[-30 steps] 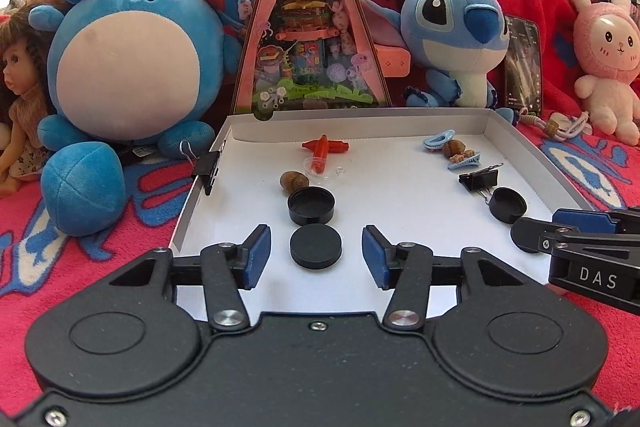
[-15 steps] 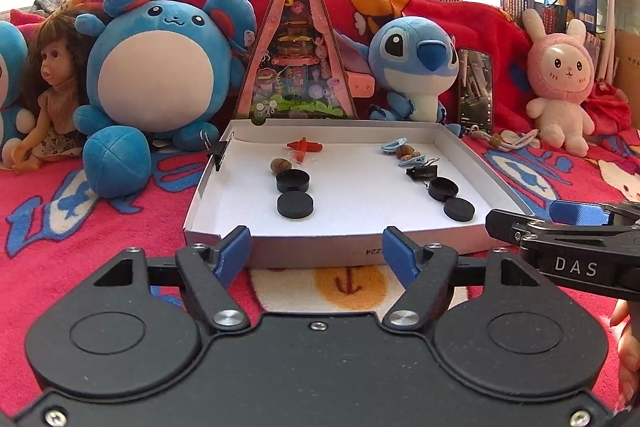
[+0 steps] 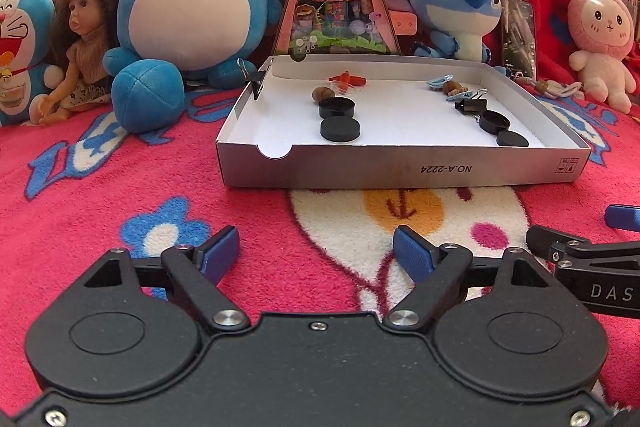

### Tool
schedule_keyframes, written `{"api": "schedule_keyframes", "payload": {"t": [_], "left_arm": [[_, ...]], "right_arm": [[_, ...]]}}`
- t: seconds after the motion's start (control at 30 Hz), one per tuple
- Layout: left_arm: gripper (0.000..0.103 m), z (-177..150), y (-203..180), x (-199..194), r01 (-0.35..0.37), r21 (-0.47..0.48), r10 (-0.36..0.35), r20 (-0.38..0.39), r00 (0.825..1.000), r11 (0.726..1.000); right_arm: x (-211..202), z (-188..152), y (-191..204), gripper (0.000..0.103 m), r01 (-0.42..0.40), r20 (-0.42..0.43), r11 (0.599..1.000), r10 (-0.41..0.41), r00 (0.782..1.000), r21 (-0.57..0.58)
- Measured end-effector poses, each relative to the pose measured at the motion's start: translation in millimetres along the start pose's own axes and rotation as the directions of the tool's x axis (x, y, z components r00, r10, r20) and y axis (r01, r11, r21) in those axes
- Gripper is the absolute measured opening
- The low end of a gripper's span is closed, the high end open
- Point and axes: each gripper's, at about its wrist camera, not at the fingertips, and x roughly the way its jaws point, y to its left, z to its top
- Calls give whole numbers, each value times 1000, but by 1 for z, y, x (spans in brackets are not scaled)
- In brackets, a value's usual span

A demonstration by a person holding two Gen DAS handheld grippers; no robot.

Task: Organize rigid objects
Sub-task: 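Withdraw both open tools up and away from the box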

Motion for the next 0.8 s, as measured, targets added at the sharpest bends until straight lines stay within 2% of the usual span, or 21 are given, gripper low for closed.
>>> {"api": "schedule_keyframes", "payload": {"t": [0.07, 0.13, 0.33, 0.8], "left_arm": [[86, 0, 0, 1, -4, -4, 4, -3, 1000, 1000], [93, 1, 2, 3, -11, -13, 11, -15, 1000, 1000], [103, 2, 5, 8, -17, -31, 15, -35, 999, 999], [103, 1, 5, 8, -13, -36, 12, -36, 999, 999]], "right_arm": [[2, 0, -1, 103, 3, -11, 1000, -3, 1000, 11], [4, 0, -2, 103, -2, -21, 1000, 2, 1000, 17], [4, -1, -4, 103, -6, -24, 1000, 7, 1000, 22], [5, -1, -4, 103, -8, -25, 1000, 8, 1000, 25]]}}
